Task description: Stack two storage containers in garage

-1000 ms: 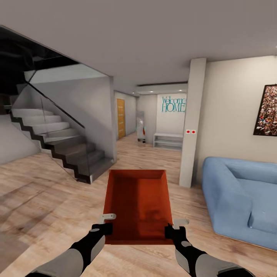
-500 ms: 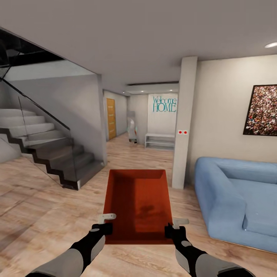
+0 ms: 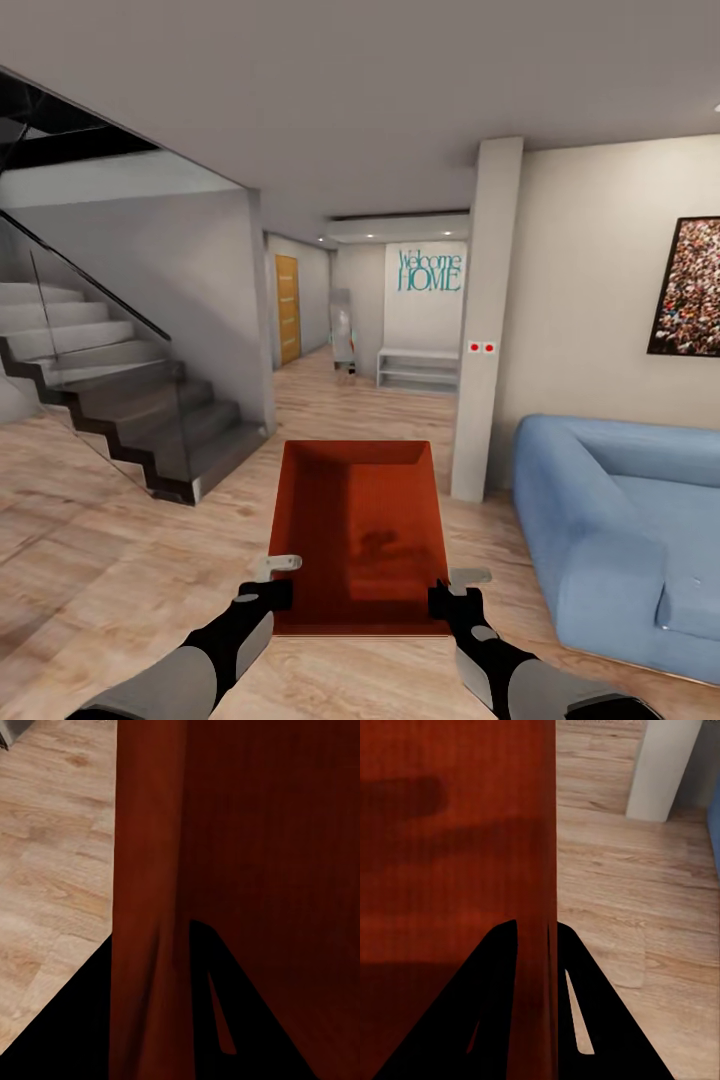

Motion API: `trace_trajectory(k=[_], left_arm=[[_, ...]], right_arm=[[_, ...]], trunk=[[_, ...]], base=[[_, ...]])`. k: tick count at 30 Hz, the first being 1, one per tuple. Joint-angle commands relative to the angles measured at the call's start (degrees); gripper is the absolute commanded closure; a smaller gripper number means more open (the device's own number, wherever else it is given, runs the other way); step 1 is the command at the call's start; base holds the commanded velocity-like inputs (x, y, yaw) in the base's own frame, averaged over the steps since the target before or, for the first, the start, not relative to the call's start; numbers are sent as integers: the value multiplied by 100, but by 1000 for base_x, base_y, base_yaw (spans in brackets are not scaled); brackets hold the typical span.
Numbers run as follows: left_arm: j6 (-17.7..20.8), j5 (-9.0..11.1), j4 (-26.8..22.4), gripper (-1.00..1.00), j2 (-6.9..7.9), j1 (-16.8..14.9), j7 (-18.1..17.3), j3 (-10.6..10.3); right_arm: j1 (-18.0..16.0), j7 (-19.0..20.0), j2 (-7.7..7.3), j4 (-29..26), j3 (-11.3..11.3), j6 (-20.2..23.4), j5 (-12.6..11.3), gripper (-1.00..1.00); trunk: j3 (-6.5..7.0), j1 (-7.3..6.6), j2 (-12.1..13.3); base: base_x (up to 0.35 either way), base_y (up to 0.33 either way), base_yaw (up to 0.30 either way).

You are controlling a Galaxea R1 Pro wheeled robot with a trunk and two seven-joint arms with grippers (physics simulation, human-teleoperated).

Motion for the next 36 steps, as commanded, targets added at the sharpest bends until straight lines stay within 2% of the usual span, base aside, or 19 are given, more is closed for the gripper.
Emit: trace_trajectory(k=[1, 27, 36], left_arm=[[-356, -70, -29, 100, 177, -7, 83, 446], [-354, -70, -29, 100, 177, -7, 84, 448], [-355, -70, -46, 100, 218, -7, 84, 448]], right_arm=[[4, 0, 0, 39, -51, -29, -86, 100], [3, 0, 0, 39, -51, -25, -86, 100], [3, 0, 0, 39, -51, -25, -86, 100]], trunk=[[0, 5, -2], [0, 5, -2], [0, 5, -2]], base=[[322, 0, 0], [322, 0, 0], [322, 0, 0]])
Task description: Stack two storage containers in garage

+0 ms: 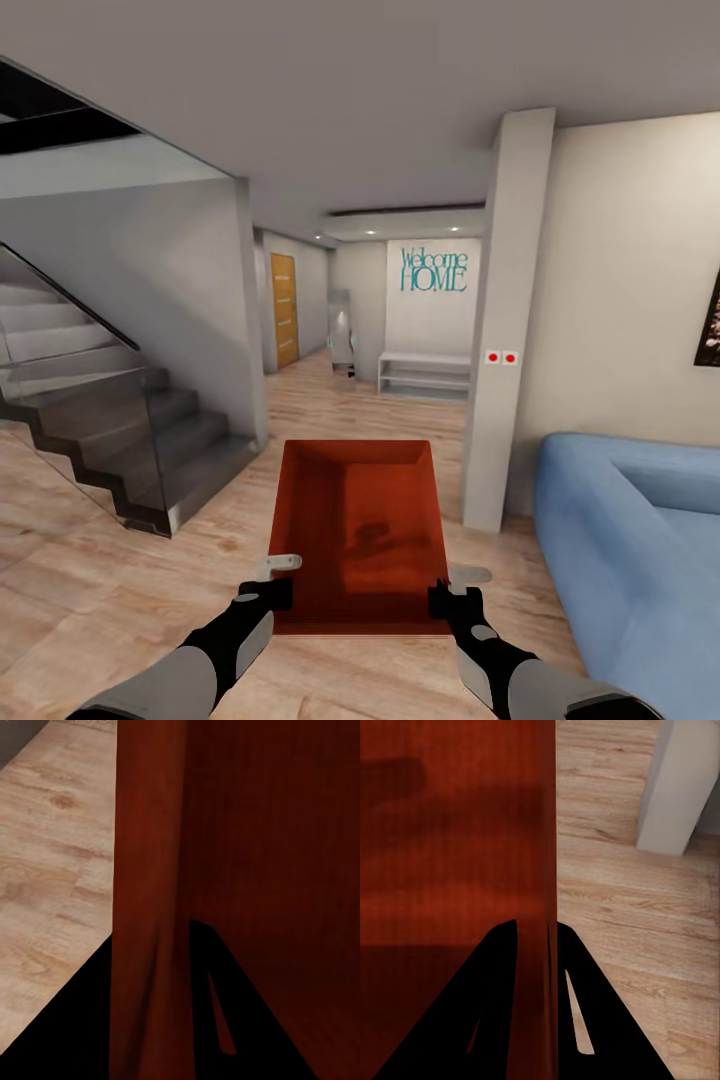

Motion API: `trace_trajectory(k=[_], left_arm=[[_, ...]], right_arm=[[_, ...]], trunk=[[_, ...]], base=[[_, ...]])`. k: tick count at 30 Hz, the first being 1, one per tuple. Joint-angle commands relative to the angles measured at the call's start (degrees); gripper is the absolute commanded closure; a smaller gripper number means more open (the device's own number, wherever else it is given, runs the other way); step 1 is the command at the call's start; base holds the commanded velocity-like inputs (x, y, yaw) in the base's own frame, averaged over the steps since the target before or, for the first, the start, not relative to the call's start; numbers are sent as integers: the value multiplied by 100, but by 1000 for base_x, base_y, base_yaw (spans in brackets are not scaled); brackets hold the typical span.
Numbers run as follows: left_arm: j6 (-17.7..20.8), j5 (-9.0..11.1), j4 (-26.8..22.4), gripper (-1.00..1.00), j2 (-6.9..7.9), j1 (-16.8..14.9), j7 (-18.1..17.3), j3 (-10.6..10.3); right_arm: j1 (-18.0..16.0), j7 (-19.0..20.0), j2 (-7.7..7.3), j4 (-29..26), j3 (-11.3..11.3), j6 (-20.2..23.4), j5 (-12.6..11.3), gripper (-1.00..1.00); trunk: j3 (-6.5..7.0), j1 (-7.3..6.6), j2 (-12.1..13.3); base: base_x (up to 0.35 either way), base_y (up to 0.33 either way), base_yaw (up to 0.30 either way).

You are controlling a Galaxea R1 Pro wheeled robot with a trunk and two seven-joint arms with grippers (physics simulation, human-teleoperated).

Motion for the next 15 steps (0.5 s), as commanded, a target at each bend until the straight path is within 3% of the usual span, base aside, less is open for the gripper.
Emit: trace_trajectory(k=[1, 15], left_arm=[[-362, -70, -29, 100, 217, -6, 81, 451], [-362, -70, -30, 100, 219, -6, 82, 449]], right_arm=[[3, 0, 1, 53, -51, -29, -83, 100], [3, 0, 1, 53, -51, -33, -83, 100]], trunk=[[0, 5, -2], [0, 5, -2]], base=[[322, 0, 0], [322, 0, 0]])
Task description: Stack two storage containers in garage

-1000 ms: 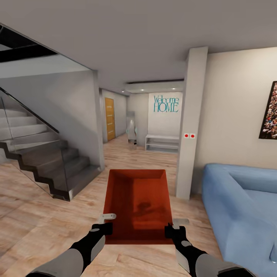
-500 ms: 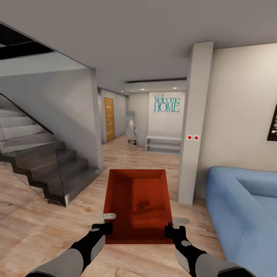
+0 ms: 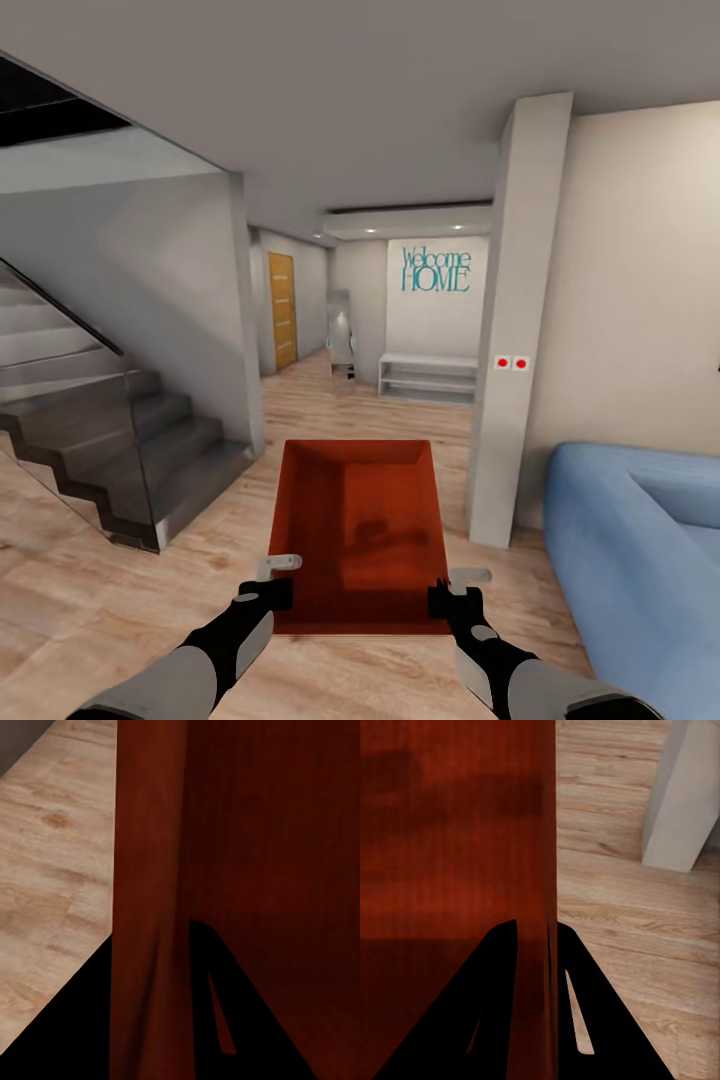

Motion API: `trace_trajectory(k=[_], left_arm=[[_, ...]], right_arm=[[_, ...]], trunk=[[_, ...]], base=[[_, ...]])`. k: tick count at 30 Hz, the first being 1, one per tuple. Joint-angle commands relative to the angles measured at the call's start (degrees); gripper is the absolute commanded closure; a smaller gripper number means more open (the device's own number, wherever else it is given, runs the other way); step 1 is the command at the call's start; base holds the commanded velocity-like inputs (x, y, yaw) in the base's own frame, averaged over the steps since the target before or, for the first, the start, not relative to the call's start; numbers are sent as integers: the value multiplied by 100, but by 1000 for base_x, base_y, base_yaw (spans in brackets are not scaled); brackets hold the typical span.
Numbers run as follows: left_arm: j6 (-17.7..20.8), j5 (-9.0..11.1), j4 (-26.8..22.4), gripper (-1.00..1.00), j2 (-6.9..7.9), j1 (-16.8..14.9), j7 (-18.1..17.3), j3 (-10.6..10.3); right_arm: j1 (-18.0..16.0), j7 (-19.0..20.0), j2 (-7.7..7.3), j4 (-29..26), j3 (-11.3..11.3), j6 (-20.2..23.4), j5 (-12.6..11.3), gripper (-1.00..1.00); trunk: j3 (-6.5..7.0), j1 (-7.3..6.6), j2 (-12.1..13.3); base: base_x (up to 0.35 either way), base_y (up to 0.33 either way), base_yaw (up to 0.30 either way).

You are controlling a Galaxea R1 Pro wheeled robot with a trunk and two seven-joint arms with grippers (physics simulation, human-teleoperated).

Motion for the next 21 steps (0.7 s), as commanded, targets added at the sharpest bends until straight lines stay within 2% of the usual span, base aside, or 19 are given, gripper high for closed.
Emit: trace_trajectory(k=[1, 21], left_arm=[[-361, -70, -29, 100, 219, -6, 82, 452], [-361, -70, -38, 100, 219, -6, 82, 450]], right_arm=[[3, 0, 1, 51, -50, -28, -83, 100], [3, 0, 1, 51, -50, -28, -83, 100]], trunk=[[0, 5, -2], [0, 5, -2]], base=[[322, 0, 0], [322, 0, 28]])
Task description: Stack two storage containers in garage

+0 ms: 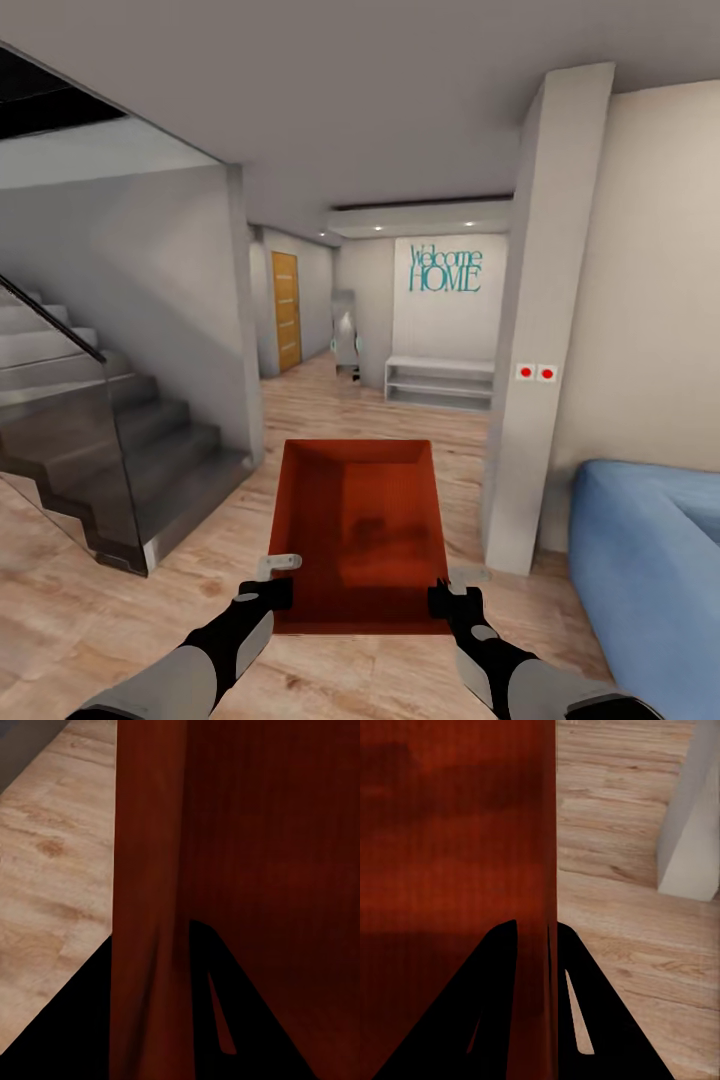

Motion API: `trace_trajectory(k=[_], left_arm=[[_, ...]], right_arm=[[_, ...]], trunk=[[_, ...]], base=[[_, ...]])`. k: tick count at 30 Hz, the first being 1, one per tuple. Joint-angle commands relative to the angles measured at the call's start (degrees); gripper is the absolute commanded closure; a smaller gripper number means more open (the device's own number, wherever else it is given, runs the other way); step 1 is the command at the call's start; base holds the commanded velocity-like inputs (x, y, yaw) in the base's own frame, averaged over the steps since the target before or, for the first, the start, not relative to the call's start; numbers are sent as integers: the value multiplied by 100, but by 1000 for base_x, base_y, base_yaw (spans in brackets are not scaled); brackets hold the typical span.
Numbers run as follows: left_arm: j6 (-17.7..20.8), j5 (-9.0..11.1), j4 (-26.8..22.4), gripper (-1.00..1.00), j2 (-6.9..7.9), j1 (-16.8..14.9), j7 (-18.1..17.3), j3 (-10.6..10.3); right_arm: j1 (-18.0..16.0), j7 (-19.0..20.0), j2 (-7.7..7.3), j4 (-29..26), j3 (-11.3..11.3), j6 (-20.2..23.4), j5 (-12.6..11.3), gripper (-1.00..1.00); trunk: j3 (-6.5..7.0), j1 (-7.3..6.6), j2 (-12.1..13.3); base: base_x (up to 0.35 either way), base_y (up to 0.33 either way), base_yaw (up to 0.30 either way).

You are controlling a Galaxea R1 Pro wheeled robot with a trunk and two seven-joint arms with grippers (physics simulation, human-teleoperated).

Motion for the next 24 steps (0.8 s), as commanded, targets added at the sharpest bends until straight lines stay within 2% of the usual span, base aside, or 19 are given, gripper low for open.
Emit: trace_trajectory(k=[1, 24], left_arm=[[-360, -69, -33, 100, 218, -6, 82, 451], [-354, -69, -4, 100, 216, -6, 79, 452]], right_arm=[[3, 1, 0, 58, -54, -27, -80, 100], [3, 1, -13, 58, -54, -34, -86, 100]], trunk=[[-1, 5, -2], [-1, 5, -2]], base=[[322, 0, 4], [322, 0, 0]])
